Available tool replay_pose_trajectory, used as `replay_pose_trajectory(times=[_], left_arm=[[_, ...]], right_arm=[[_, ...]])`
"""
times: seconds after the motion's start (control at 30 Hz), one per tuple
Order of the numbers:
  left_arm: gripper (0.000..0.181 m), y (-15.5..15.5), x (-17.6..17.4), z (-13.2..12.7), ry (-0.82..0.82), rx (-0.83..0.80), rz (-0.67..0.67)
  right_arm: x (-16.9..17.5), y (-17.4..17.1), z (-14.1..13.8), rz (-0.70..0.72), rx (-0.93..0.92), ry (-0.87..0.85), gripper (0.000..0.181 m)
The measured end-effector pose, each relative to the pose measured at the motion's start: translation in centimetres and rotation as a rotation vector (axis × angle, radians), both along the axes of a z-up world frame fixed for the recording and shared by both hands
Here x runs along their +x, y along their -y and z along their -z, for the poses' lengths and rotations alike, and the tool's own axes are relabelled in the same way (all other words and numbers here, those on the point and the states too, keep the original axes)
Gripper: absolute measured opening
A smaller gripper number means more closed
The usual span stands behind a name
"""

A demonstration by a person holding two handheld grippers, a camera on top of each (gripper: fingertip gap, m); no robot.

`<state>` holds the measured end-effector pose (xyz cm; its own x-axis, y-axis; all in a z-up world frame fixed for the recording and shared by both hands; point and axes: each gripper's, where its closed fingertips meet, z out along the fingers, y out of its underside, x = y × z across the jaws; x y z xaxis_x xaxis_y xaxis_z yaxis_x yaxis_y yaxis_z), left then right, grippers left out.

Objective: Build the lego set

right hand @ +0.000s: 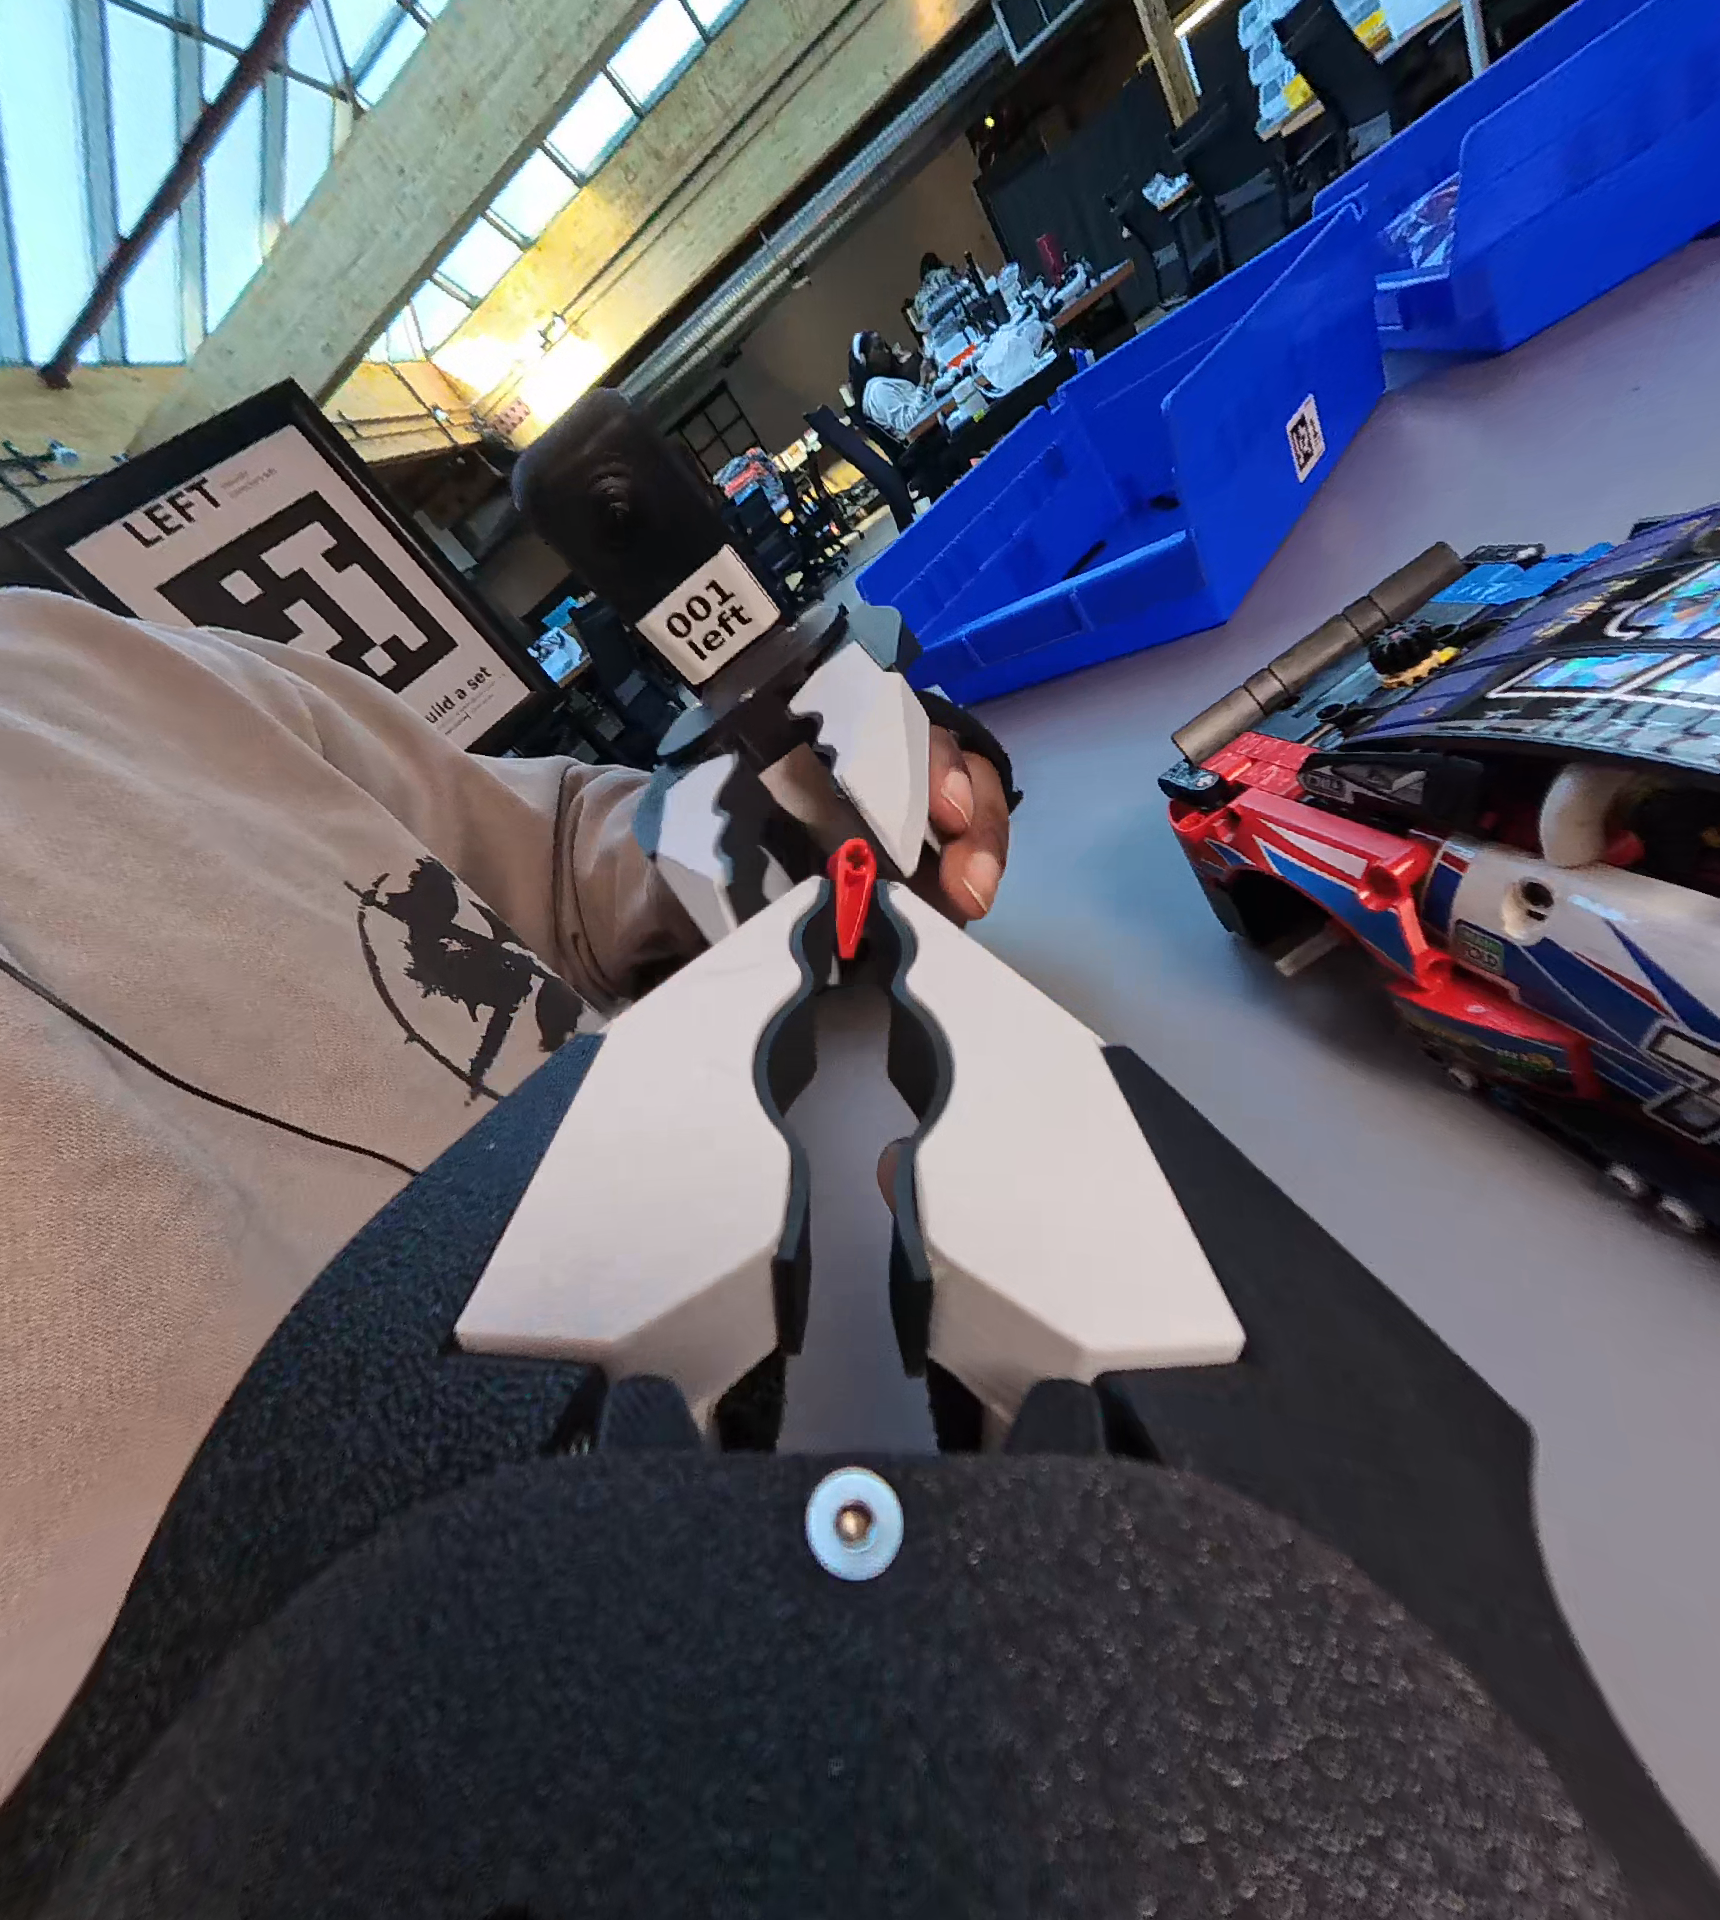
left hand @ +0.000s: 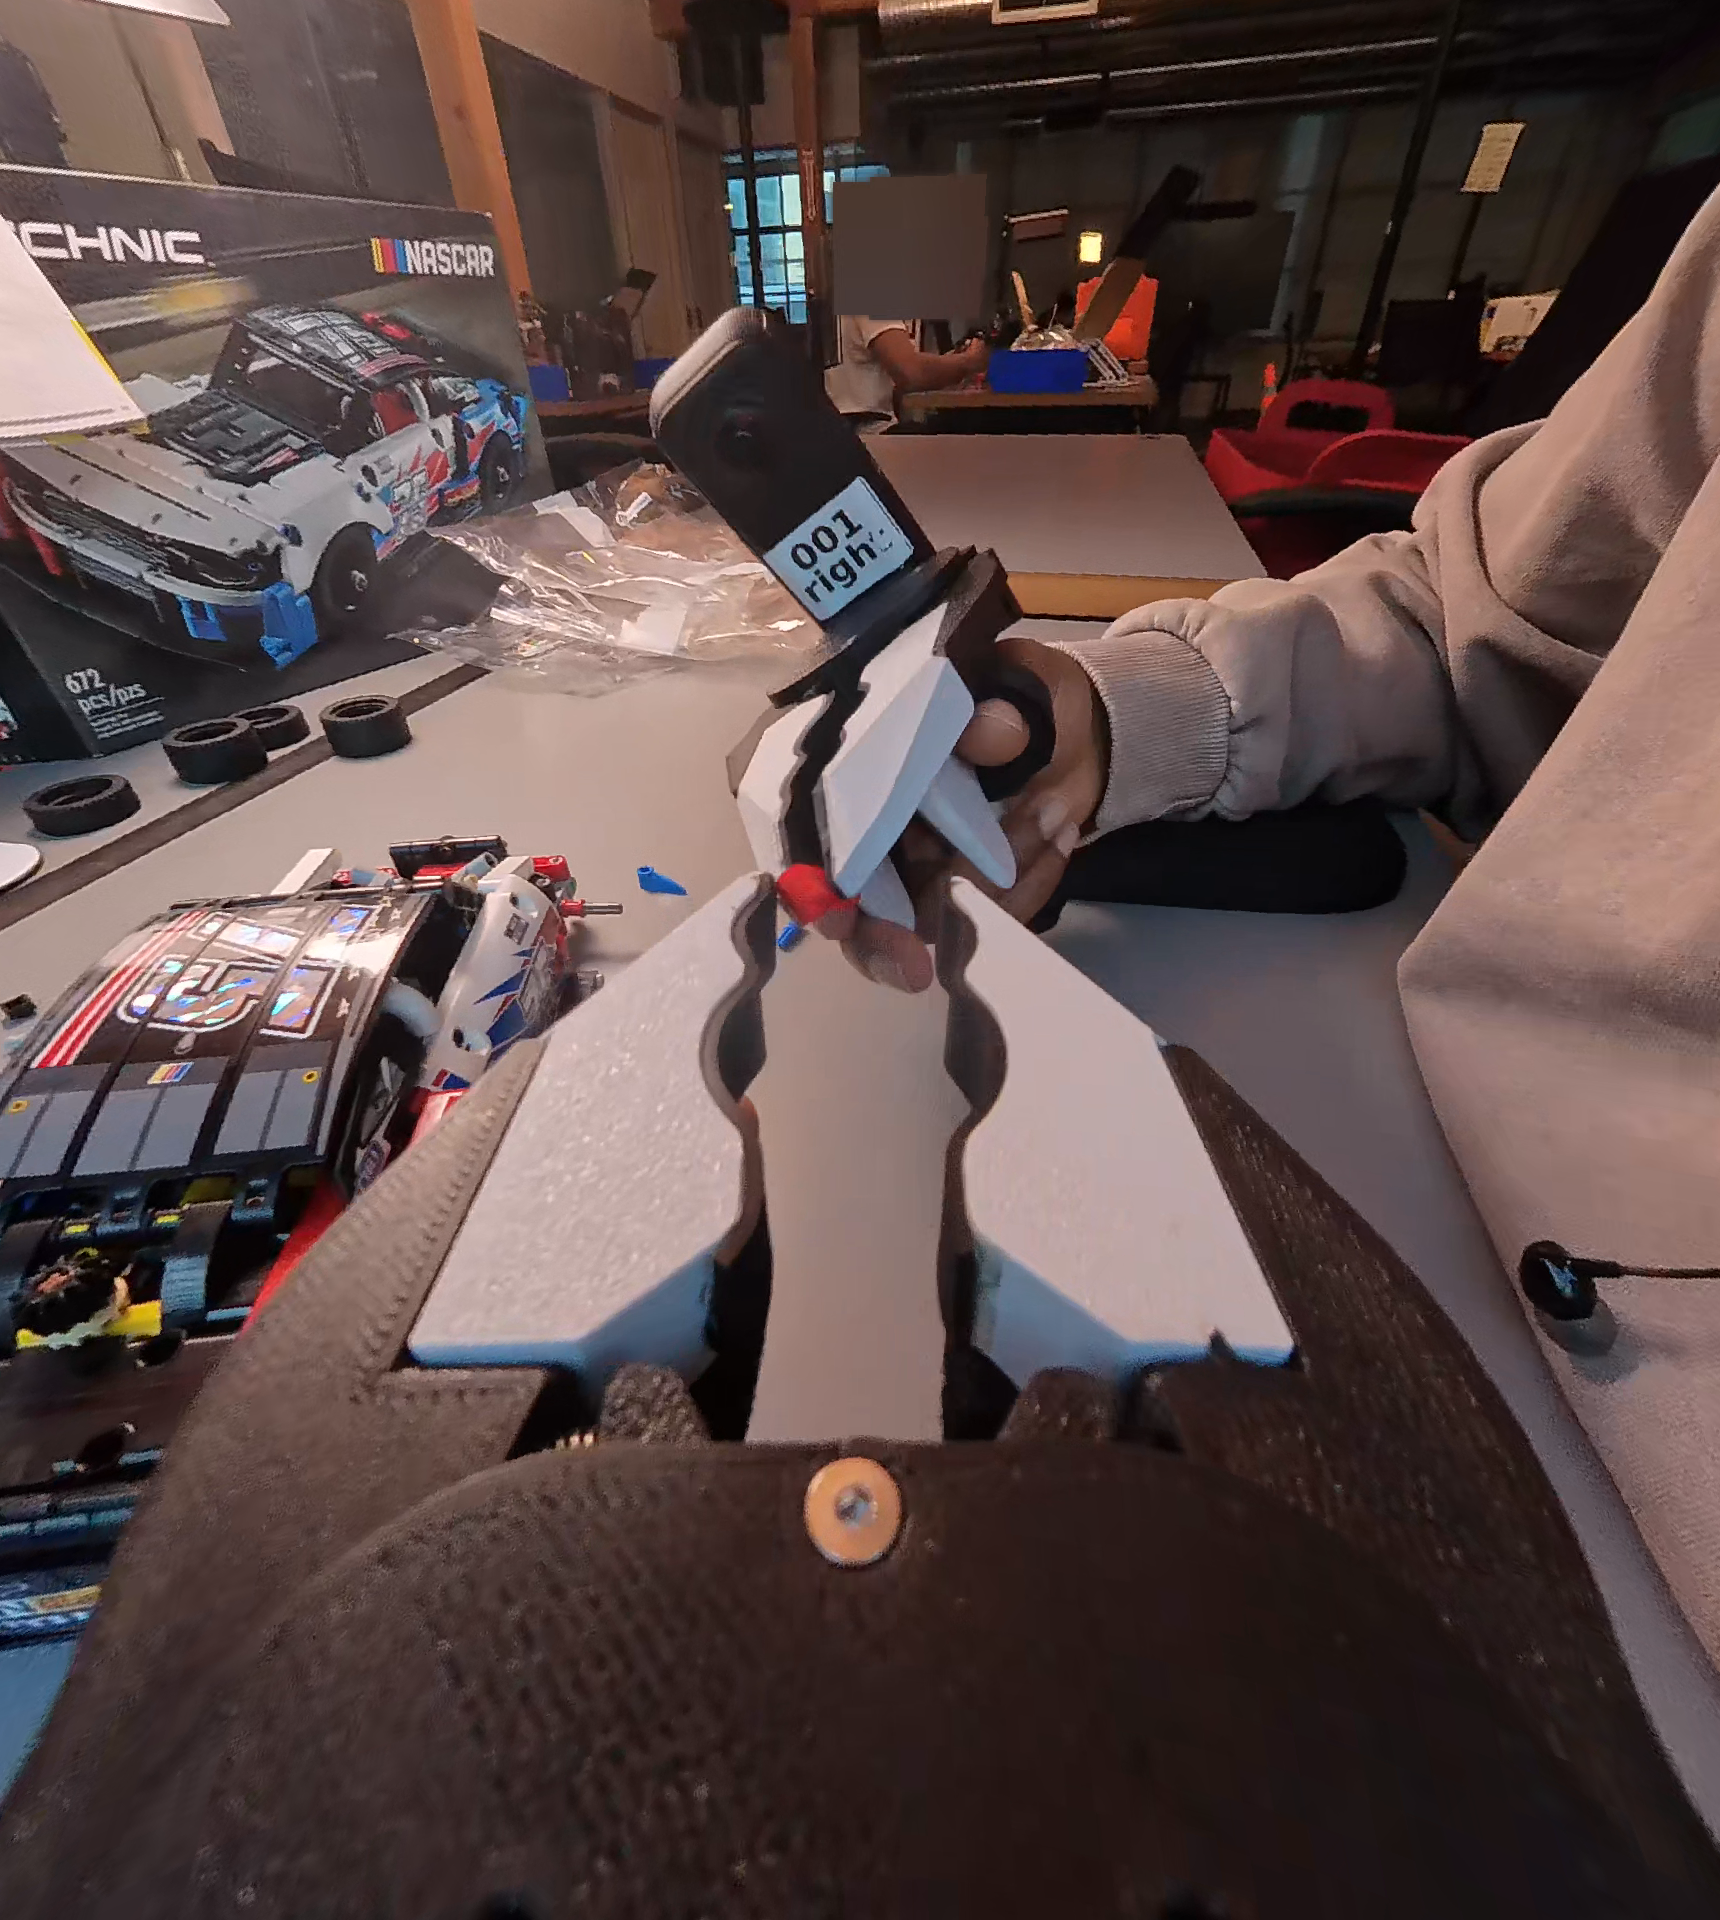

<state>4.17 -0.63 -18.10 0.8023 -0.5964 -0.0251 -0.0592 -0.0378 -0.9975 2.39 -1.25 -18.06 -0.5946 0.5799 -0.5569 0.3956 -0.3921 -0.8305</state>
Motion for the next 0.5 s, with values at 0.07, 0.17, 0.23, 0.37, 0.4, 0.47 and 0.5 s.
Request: replay_pose_trajectory(times=[0.07,0.17,0.23,0.37,0.4,0.47,0.5], left_arm=[[0.031,-0.1,0.2,0.4,-0.006,-0.023,0.011],[0.028,-0.4,-0.1,1.5,-0.054,-0.056,-0.016],[0.025,-0.4,0.0,2.1,-0.105,-0.068,-0.014],[0.016,-0.3,-0.3,3.2,-0.252,-0.051,-0.043],[0.014,-0.4,-0.6,3.5,-0.293,-0.053,-0.055],[0.01,-0.3,-1.0,4.4,-0.35,-0.078,-0.062],[0.009,-0.2,-1.0,4.7,-0.354,-0.098,-0.058]], right_arm=[[0.1,0.0,0.6,-0.002,0.046,0.011,0.003],[0.2,0.3,1.6,0.0,0.159,0.015,0.004],[0.2,0.5,2.4,0.009,0.247,0.017,0.004],[0.2,0.0,3.2,0.025,0.377,0.009,0.004],[0.2,-0.3,3.4,0.031,0.403,0.008,0.004],[0.3,-0.5,4.1,0.032,0.489,-0.003,0.004],[0.4,-0.5,4.6,0.026,0.543,-0.009,0.004]])
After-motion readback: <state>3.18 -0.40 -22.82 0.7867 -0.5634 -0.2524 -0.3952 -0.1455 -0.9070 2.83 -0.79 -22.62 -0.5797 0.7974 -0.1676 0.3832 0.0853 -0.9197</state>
